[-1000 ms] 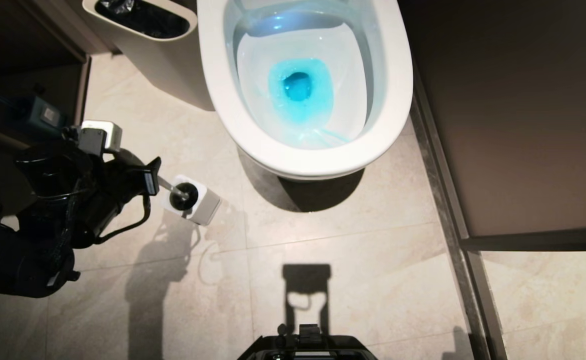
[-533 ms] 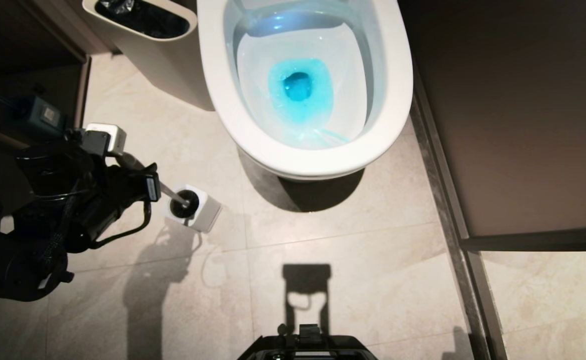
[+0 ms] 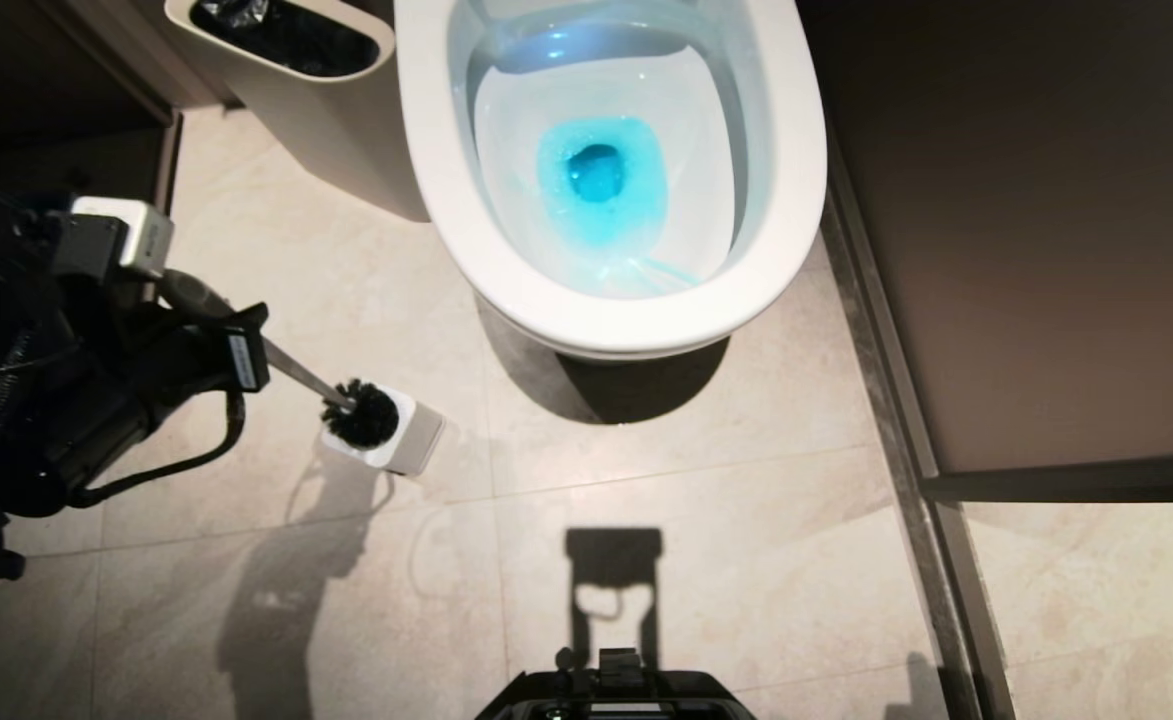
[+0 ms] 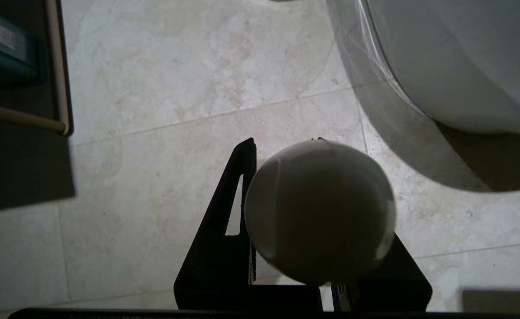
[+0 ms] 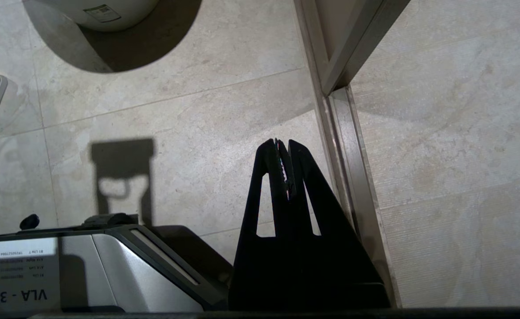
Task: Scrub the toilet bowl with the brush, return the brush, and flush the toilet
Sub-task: Pick up the toilet brush, then scrub the toilet bowl
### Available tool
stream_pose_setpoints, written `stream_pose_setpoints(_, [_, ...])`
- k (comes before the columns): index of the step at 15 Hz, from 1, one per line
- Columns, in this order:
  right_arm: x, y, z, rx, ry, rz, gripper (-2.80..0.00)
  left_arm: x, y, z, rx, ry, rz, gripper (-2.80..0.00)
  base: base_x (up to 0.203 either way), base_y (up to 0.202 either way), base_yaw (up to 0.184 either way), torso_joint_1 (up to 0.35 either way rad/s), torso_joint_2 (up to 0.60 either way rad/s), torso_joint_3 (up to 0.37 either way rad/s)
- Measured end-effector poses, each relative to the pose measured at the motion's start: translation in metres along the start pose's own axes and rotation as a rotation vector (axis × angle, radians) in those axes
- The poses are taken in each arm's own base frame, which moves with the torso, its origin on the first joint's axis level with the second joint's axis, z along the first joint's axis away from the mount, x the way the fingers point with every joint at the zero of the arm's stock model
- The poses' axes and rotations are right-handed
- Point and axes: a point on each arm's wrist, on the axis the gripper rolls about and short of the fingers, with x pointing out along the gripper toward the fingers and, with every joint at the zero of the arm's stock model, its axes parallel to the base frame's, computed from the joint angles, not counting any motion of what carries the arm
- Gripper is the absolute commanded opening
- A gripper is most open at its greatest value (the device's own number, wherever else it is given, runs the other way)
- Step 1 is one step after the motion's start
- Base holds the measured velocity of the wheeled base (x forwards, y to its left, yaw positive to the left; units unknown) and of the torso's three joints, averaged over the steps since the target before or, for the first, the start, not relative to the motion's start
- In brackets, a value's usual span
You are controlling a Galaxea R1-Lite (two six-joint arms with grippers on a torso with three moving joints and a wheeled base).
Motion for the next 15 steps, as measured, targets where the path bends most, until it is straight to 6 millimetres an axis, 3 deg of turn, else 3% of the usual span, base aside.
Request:
stream_pose_setpoints(4, [0.0, 0.0, 0.0, 0.0, 0.001, 0.0, -2.8, -0.049, 0.01, 0.039, -0.004, -0.013, -0.012, -2.8, 0.0, 0.0, 0.0, 0.0, 0.0, 0.0])
stream_pose_setpoints(7, [0.0, 0.0, 0.0, 0.0, 0.0, 0.0, -2.8, -0.102, 0.019, 0.053, 0.002, 0.039, -0.031, -2.8, 0.0, 0.0, 0.0, 0.0, 0.0, 0.0])
stream_pose_setpoints(12, [0.0, 0.0, 0.0, 0.0, 0.0, 0.0, -2.8, -0.203, 0.036, 0.039, 0.015, 0.18, -0.052, -2.8, 0.0, 0.0, 0.0, 0.0, 0.0, 0.0])
stream_pose_setpoints(15, [0.0, 0.0, 0.0, 0.0, 0.0, 0.0, -2.8, -0.249, 0.044, 0.03, -0.016, 0.095, -0.059, -2.8, 0.0, 0.0, 0.0, 0.0, 0.0, 0.0])
